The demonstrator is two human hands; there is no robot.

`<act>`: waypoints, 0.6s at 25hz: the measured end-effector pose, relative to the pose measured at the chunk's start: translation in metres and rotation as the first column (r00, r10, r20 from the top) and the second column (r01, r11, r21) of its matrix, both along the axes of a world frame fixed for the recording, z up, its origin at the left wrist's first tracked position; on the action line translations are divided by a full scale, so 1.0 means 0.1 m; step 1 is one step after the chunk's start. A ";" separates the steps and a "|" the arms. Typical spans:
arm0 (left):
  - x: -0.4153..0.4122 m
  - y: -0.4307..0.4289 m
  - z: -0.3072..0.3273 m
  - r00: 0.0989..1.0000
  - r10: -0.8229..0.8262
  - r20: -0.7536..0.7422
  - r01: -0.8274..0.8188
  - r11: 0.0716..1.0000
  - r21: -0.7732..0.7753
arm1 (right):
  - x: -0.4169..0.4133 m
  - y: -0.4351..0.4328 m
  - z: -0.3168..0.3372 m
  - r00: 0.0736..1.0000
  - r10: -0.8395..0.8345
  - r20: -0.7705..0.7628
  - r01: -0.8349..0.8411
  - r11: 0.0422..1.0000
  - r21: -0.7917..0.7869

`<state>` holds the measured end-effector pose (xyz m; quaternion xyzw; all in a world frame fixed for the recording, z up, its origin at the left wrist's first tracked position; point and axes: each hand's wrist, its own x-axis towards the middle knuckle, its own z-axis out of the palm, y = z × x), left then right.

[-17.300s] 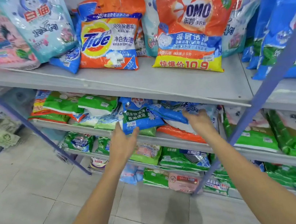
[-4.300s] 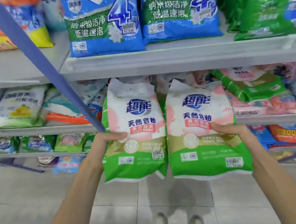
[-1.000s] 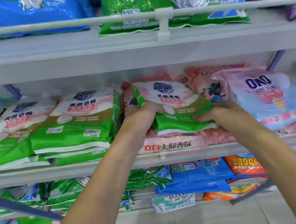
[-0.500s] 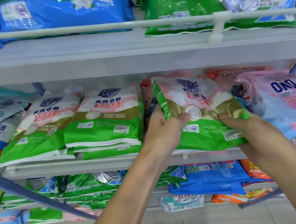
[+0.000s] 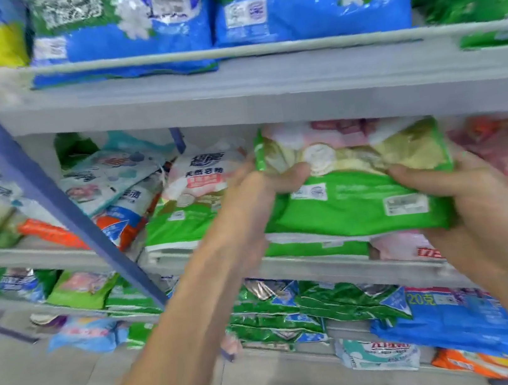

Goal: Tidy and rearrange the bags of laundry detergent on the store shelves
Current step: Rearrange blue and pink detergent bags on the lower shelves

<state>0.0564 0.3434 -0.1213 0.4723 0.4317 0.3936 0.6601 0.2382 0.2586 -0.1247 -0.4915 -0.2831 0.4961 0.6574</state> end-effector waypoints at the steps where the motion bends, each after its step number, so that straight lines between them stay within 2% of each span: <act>1: -0.22 0.10 -0.03 1.000 0.018 -0.006 -0.018 1.000 0.004 | -0.20 0.14 -0.02 1.000 0.015 0.027 -0.015 1.000 -0.010; 3: -0.62 0.29 -0.06 0.998 0.068 0.002 -0.068 0.998 0.018 | -0.55 0.40 -0.05 0.995 0.042 0.093 -0.042 0.999 -0.005; 6: -1.13 0.58 -0.16 0.994 0.103 -0.029 -0.104 0.994 -0.023 | -1.02 0.77 -0.09 0.932 0.072 0.354 -0.062 0.997 -0.041; 9: -1.41 0.80 -0.41 0.953 0.241 -0.184 -0.240 0.970 0.030 | -1.36 1.06 -0.28 0.714 0.106 0.692 -0.014 0.990 -0.137; 12: -1.47 0.79 -0.64 0.883 0.329 -0.334 -0.285 0.943 0.173 | -1.60 1.14 -0.44 0.493 0.125 0.861 0.081 0.979 -0.188; 13: -1.48 0.79 -0.68 0.858 0.378 -0.349 -0.301 0.919 0.254 | -1.65 1.15 -0.45 0.453 0.108 0.885 0.111 0.978 -0.176; 15: -1.50 0.84 -0.66 0.812 0.485 -0.325 -0.357 0.853 0.381 | -1.70 1.15 -0.42 0.436 0.010 0.900 0.136 0.988 -0.077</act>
